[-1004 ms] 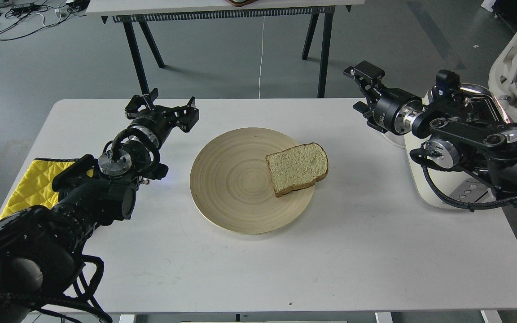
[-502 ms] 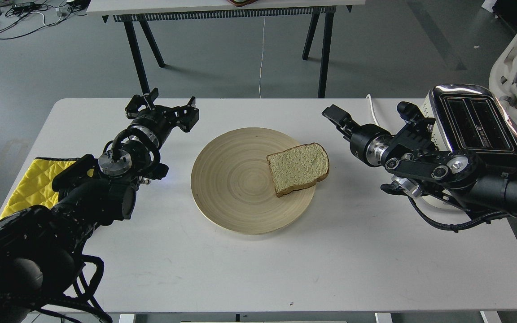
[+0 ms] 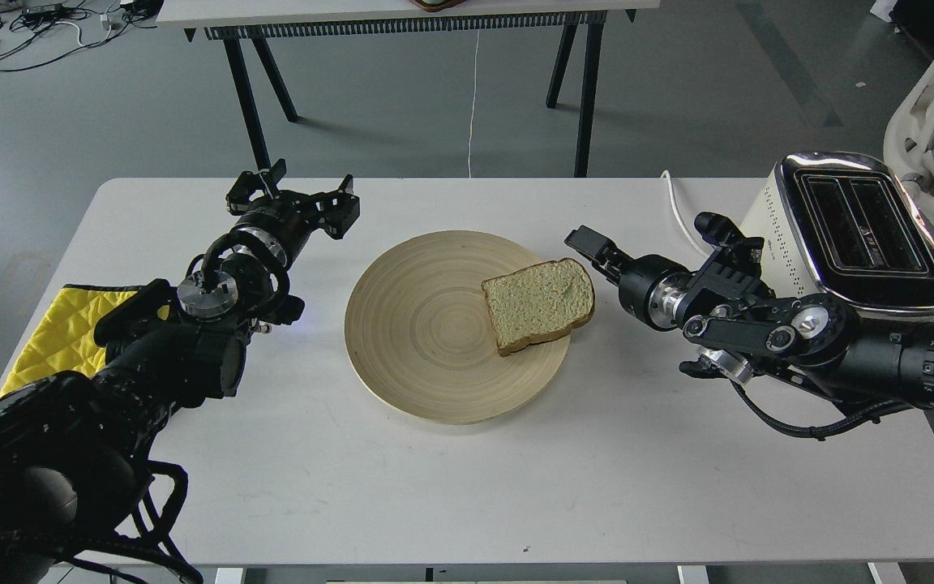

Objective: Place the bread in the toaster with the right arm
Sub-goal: 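Reach the open right gripper to the bread slice edge and close on it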

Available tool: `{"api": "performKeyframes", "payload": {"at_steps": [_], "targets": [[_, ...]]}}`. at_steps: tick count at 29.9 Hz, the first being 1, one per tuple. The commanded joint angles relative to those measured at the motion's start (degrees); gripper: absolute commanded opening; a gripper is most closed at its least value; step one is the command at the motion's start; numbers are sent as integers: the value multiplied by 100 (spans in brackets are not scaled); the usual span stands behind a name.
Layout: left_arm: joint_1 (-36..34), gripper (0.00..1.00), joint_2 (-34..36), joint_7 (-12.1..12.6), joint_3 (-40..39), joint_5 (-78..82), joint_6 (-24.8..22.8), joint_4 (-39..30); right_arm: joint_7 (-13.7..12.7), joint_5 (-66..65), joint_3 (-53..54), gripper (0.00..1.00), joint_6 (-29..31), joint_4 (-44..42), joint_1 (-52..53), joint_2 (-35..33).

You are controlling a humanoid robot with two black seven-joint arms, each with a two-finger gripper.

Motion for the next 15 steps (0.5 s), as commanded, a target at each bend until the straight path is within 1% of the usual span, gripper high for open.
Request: {"api": "performKeyframes", "payload": {"at_steps": [1, 4, 8, 10, 15], "targets": [[1, 100, 0, 0, 0, 0, 0, 0, -35, -93, 4, 97, 1, 17, -29, 3], [1, 100, 0, 0, 0, 0, 0, 0, -114, -111, -5, 95, 27, 34, -46, 3], [1, 100, 0, 0, 0, 0, 0, 0, -132, -128, -13, 92, 27, 131, -116, 3], [1, 100, 0, 0, 0, 0, 0, 0, -132, -181, -13, 86, 27, 131, -143, 12], [1, 100, 0, 0, 0, 0, 0, 0, -132, -190, -5, 79, 27, 131, -161, 38]]}}
